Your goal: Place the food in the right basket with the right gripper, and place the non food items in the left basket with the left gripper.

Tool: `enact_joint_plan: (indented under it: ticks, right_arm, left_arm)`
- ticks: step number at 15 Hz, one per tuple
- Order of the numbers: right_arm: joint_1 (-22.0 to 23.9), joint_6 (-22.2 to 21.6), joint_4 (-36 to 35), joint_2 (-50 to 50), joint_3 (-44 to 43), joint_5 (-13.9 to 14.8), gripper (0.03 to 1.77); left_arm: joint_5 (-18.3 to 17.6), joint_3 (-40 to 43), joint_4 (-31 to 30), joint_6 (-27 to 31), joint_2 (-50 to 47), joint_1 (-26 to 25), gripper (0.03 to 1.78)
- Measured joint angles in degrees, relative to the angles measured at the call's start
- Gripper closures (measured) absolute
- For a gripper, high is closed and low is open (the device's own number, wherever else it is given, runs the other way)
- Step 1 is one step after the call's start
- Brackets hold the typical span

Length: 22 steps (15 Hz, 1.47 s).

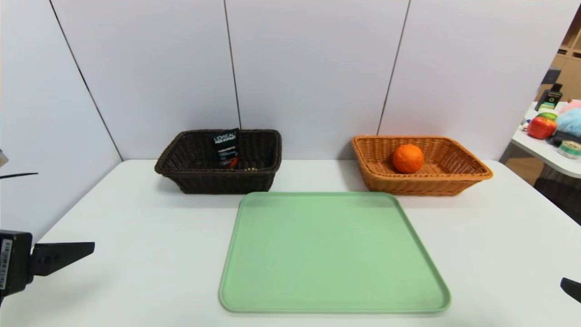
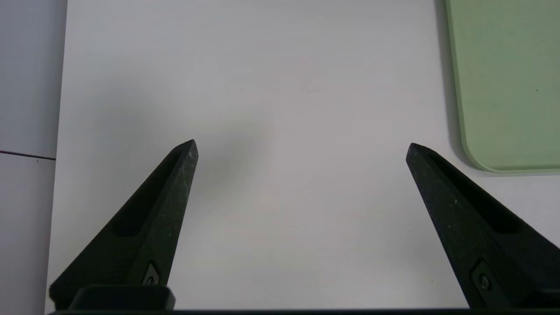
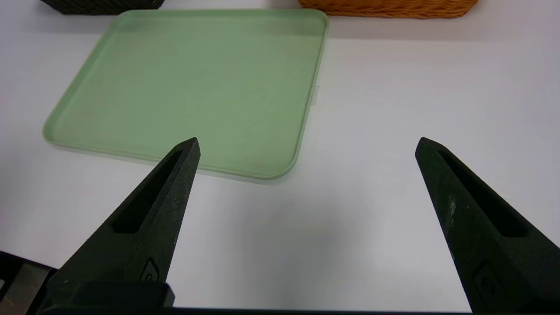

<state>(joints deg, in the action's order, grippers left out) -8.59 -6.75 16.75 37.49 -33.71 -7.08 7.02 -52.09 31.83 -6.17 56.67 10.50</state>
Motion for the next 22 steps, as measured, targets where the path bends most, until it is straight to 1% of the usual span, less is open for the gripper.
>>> enact_joint_plan:
  ticks: [5,8,12,16,22]
  right_arm:
    - [4.4,2.1,0.7,-5.0,1.0,-0.3,0.10]
    - [6.4,5.2,2.5,-7.8,1.3,-0.4,0.10]
    - [7.3,7.4,3.9,-10.3,1.3,-0.4,0.10]
    - [8.2,8.4,8.4,-13.6,1.1,-0.4,0.10]
    - [9.9,9.9,13.6,-19.5,1.3,-0.4,0.10]
  left_arm:
    - [-0.1,5.7,-1.0,0.5,-7.5,-1.9,0.12]
    - [0.0,10.1,-1.3,3.7,-12.3,-3.9,0.12]
    - [-0.1,15.9,-5.8,6.5,-18.6,-6.2,0.12]
    - [-0.2,19.5,-6.1,9.2,-24.4,-7.1,0.12]
    - [-0.7,25.1,-6.1,9.6,-32.7,-8.2,0.12]
